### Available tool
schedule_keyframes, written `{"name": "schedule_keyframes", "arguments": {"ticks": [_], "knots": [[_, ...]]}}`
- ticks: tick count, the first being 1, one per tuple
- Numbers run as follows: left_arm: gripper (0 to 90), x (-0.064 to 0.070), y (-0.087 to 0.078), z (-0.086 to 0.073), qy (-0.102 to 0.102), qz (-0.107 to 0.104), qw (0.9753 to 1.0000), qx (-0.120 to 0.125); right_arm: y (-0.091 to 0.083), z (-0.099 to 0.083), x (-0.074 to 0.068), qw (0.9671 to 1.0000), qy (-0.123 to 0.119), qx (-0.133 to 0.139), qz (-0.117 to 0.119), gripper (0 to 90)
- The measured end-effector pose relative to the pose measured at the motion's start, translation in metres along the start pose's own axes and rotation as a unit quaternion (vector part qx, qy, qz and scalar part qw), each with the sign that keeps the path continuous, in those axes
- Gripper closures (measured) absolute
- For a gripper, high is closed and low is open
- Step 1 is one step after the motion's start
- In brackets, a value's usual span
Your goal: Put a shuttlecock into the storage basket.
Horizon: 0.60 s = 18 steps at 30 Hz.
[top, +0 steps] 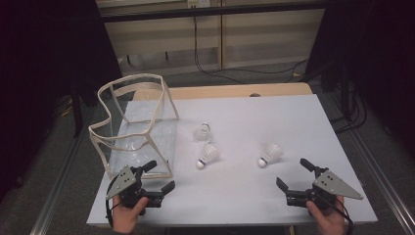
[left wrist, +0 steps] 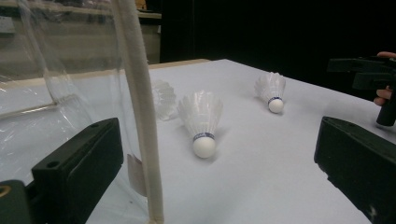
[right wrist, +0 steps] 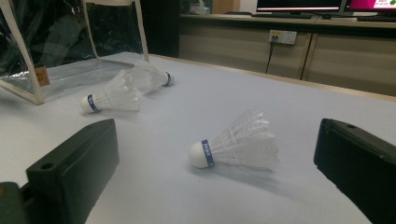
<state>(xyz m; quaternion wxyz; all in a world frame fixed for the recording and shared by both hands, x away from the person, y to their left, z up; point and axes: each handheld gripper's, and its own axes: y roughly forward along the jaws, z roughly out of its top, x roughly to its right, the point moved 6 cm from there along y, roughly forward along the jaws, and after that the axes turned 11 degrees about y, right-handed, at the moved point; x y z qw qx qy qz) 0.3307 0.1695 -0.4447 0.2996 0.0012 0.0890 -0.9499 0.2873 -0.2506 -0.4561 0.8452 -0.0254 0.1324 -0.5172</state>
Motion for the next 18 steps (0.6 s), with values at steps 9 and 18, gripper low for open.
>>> {"name": "schedule_keyframes", "arguments": {"ticks": [9, 18], "knots": [[1.4, 0.010, 0.008, 0.003, 0.009, -0.020, 0.9998, -0.004, 0.000, 0.000, 0.000, 1.0000, 0.000, 0.001, 0.001, 0.1], [1.4, 0.018, 0.018, 0.003, 0.014, -0.035, 0.9992, -0.012, 0.001, 0.000, 0.000, 1.0000, -0.003, 0.001, 0.001, 0.1]]}}
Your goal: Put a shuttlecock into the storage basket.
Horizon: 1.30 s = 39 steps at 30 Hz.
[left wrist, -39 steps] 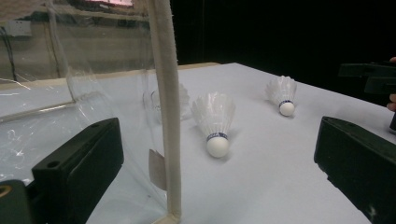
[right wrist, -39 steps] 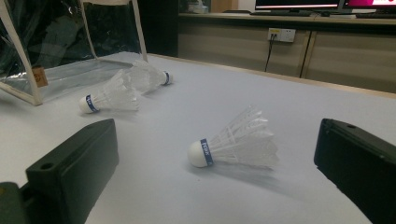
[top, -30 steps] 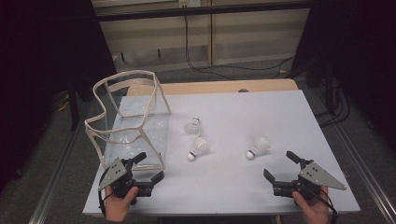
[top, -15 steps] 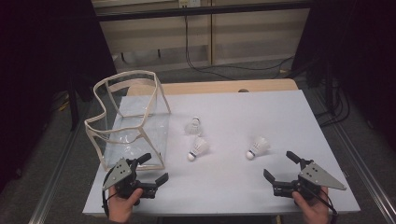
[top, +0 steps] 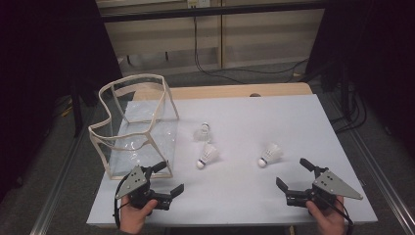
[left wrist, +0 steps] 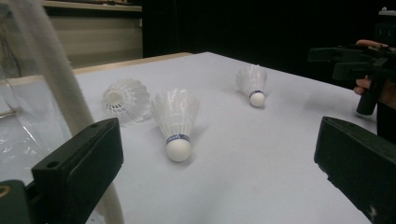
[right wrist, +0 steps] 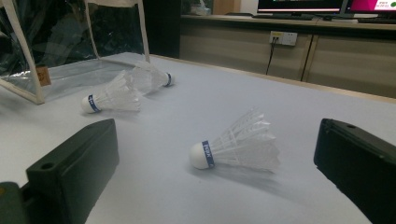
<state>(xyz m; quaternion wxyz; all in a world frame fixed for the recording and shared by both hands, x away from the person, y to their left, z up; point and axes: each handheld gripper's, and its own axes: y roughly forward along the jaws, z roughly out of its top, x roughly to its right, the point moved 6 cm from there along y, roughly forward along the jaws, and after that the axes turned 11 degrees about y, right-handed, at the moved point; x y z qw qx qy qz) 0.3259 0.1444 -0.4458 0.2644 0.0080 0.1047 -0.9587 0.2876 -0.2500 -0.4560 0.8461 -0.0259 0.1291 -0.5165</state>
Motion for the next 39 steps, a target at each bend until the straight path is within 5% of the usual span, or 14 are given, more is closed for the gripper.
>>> {"name": "schedule_keyframes", "arguments": {"ticks": [39], "knots": [[1.3, 0.013, 0.025, 0.003, 0.009, -0.022, 0.9994, -0.024, 0.001, 0.000, -0.001, 1.0000, -0.005, -0.002, 0.004, 0.2]]}}
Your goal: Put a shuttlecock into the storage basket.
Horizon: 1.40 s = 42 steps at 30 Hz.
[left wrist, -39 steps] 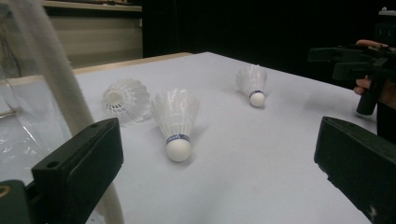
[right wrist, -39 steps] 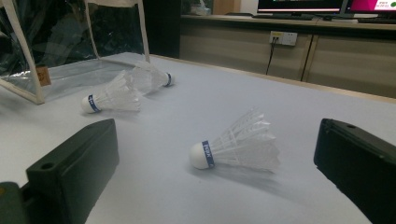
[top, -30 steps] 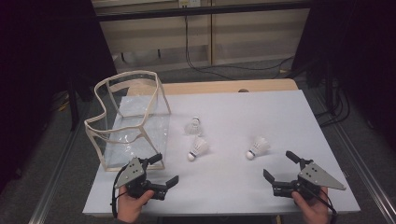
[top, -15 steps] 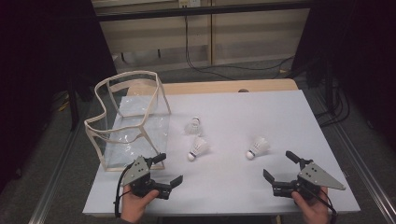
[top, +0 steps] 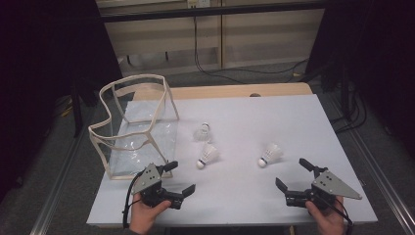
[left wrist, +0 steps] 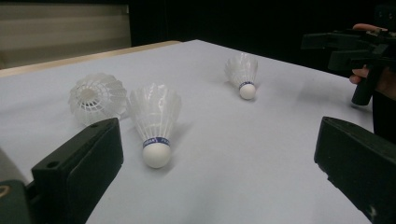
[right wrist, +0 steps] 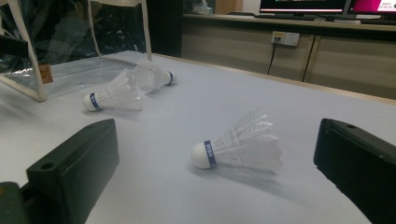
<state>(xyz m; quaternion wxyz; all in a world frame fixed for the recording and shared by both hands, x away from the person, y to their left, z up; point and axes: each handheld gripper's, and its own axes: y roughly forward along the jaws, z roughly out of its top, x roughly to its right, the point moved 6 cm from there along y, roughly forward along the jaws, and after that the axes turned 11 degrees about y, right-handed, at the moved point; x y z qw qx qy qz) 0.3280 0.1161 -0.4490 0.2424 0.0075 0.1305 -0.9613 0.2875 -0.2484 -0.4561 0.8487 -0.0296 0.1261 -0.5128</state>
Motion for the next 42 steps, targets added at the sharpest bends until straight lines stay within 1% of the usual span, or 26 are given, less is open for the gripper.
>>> {"name": "schedule_keyframes", "arguments": {"ticks": [5, 8, 13, 14, 19, 20, 28, 34, 37, 39, 42], "knots": [[1.3, 0.002, 0.003, 0.000, 0.000, -0.001, 1.0000, -0.004, 0.000, 0.000, 0.000, 1.0000, 0.000, 0.000, 0.001, 0.2], [1.4, 0.002, 0.007, 0.001, -0.001, 0.006, 1.0000, -0.008, 0.000, 0.000, 0.000, 1.0000, 0.000, -0.001, 0.000, 0.2], [1.5, 0.003, 0.011, 0.001, -0.002, 0.005, 0.9999, -0.012, 0.000, 0.000, 0.000, 1.0000, -0.001, 0.000, 0.000, 0.2], [1.5, 0.004, 0.012, 0.001, -0.001, 0.002, 0.9999, -0.013, 0.000, 0.000, 0.000, 1.0000, -0.001, 0.000, 0.000, 0.2], [1.5, 0.005, 0.015, 0.001, -0.002, 0.005, 0.9998, -0.019, 0.000, 0.000, 0.000, 1.0000, -0.001, -0.002, 0.000, 0.2], [1.5, 0.004, 0.016, 0.001, -0.001, 0.009, 0.9996, -0.025, 0.000, 0.000, 0.000, 1.0000, 0.000, -0.002, 0.001, 0.2], [1.5, 0.004, 0.020, 0.002, -0.002, 0.015, 0.9993, -0.033, 0.000, 0.000, -0.001, 1.0000, -0.001, -0.002, 0.001, 0.2], [1.5, 0.006, 0.026, 0.003, 0.003, 0.021, 0.9988, -0.044, 0.000, 0.000, -0.001, 1.0000, -0.002, -0.001, -0.001, 0.2], [1.7, 0.005, 0.028, 0.004, 0.002, 0.027, 0.9984, -0.050, 0.000, 0.000, -0.001, 1.0000, -0.002, -0.001, -0.001, 0.2], [1.8, 0.004, 0.029, 0.004, -0.001, 0.035, 0.9979, -0.054, 0.000, 0.000, -0.001, 1.0000, -0.002, -0.001, -0.001, 0.3], [3.0, 0.002, 0.030, 0.004, -0.008, 0.037, 0.9975, -0.060, 0.000, 0.000, -0.001, 1.0000, -0.002, -0.002, -0.001, 0.3]]}}
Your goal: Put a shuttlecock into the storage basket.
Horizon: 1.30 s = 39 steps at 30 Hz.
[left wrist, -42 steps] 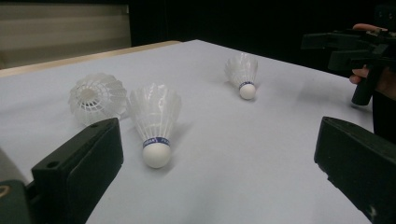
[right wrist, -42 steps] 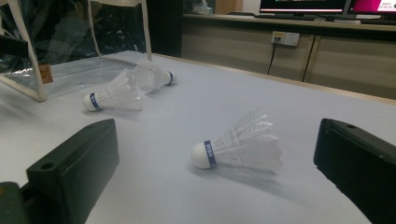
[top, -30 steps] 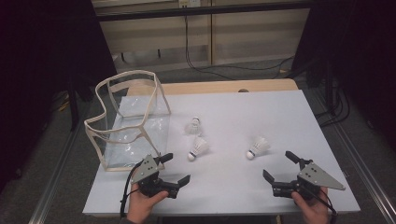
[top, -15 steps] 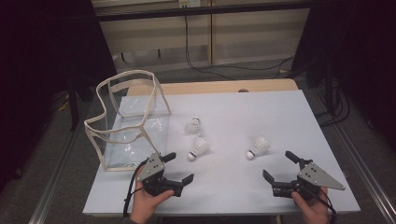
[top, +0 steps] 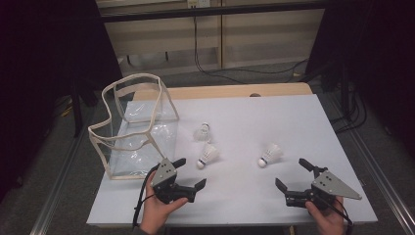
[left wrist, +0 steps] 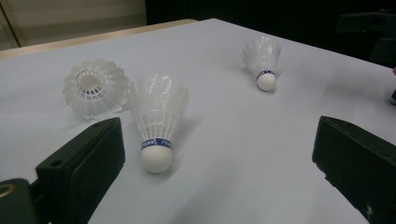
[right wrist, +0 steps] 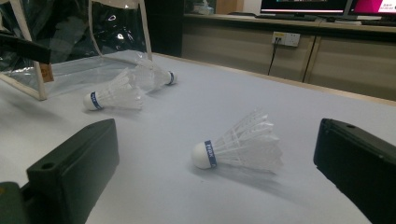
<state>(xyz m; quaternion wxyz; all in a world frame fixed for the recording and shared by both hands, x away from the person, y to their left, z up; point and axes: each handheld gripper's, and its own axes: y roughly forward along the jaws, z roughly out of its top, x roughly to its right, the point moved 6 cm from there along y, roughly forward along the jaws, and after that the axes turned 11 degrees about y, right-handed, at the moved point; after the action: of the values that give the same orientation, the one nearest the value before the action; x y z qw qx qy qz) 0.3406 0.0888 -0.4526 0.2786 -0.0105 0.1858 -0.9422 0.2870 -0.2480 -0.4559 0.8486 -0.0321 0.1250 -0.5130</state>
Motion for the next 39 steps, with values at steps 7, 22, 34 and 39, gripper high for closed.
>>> {"name": "schedule_keyframes", "arguments": {"ticks": [7, 22, 34, 39], "knots": [[5.2, 0.000, 0.005, -0.001, 0.004, -0.001, 0.9998, -0.018, 0.000, 0.000, 0.000, 1.0000, -0.001, 0.000, 0.000, 0.3], [9.4, -0.006, 0.019, -0.005, -0.008, 0.013, 0.9981, -0.059, 0.000, 0.000, 0.001, 1.0000, -0.001, 0.000, 0.000, 0.3], [15.5, -0.011, 0.026, -0.007, -0.006, 0.031, 0.9959, -0.085, 0.000, 0.000, 0.001, 1.0000, -0.002, 0.000, 0.001, 0.3], [21.3, -0.014, 0.029, -0.008, -0.005, 0.044, 0.9941, -0.099, 0.000, 0.000, 0.001, 1.0000, -0.002, 0.001, 0.001, 0.3]]}}
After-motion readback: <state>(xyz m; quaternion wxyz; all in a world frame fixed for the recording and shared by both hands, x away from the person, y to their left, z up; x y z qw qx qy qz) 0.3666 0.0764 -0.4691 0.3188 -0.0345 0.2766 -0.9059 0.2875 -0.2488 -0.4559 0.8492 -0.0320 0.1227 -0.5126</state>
